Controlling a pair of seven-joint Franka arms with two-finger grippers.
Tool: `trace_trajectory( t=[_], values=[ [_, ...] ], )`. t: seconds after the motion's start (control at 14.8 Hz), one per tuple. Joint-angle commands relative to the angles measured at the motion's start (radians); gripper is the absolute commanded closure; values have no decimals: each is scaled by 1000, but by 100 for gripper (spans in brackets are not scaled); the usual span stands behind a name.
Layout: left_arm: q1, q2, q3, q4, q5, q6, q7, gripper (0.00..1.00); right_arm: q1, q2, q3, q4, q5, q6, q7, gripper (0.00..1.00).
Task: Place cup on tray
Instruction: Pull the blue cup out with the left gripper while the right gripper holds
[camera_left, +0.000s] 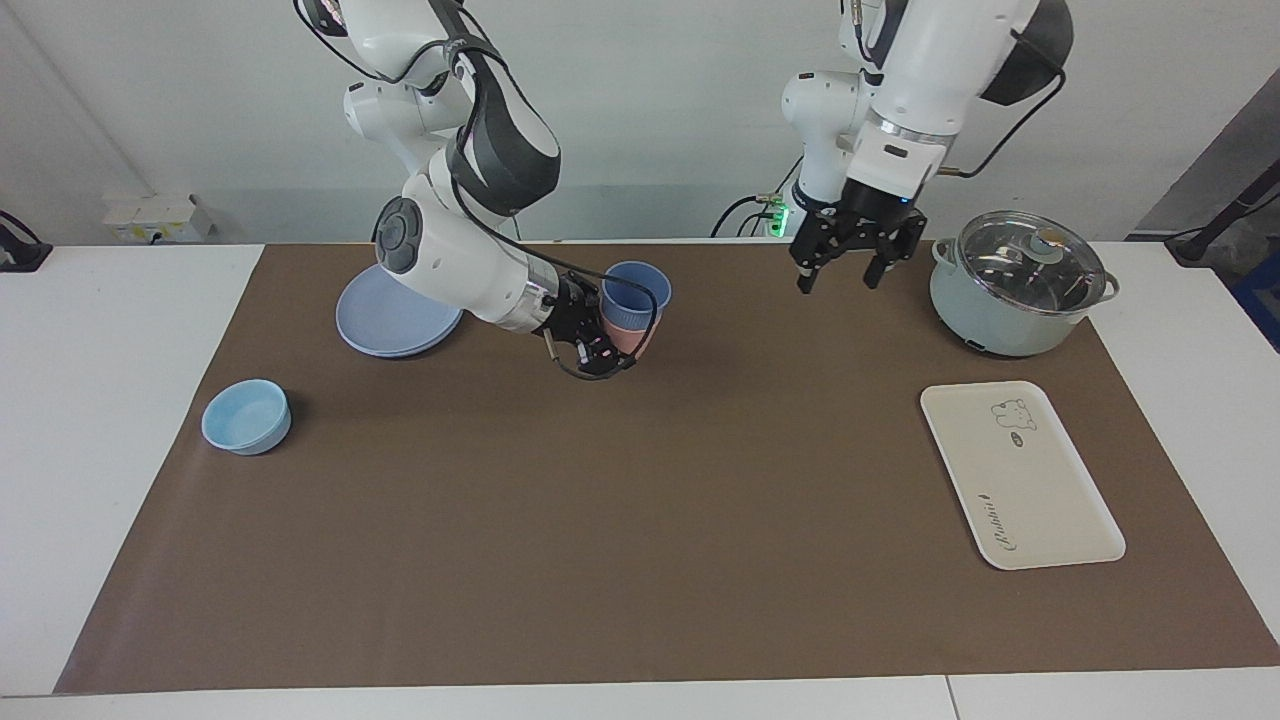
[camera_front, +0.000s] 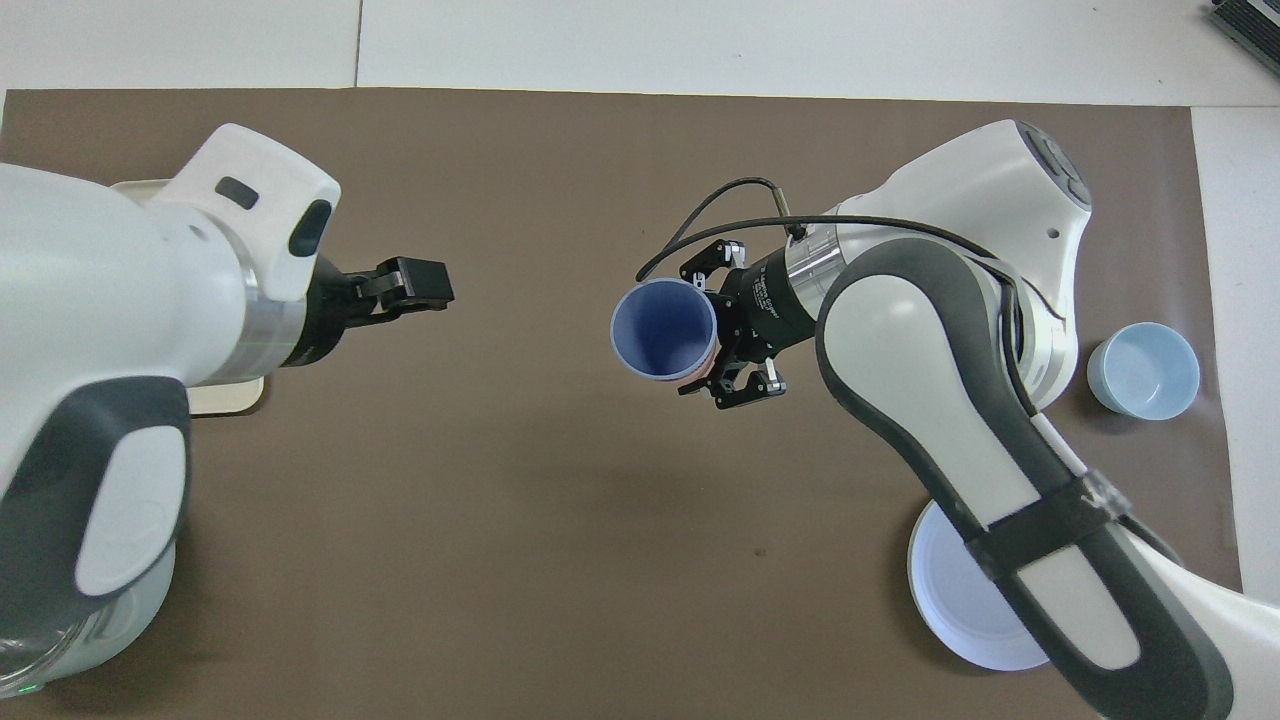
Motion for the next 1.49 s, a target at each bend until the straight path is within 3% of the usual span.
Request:
trace_trajectory(
  t=[0.0,0.07,0.41,0.81,0.95,1.01,1.15,1.22,1.42],
  values=[
    [-89,-30,19,-46,-32,127,-177,0,20,-32,-1,-29,7,17,41,100],
    [-124,-28,19,-46,-32,141,-218,0,23,-30,-1,-29,4,21,44,100],
    [-232,-30,20,-67,-46,199,-308,29,33,-30,1,-29,-12,38,49,100],
    [-235,2,19,-72,-45,189,-311,31,33,-30,-1,-29,-18,40,46,100],
    [-278,18,19,-72,-45,196,-315,31,31,-30,-1,-29,-18,40,44,100],
    [-281,21,19,-72,-46,202,-316,36,33,-30,-1,-29,-18,40,44,100],
    [-278,29,19,-59,-46,201,-316,74,31,-30,-1,-29,-18,40,44,100],
    [-278,27,17,-61,-46,196,-316,100,31,-30,-1,-29,-18,40,44,100],
    [-269,26,17,-63,-49,184,-315,100,31,-30,-1,-27,-18,41,44,100]
  ],
)
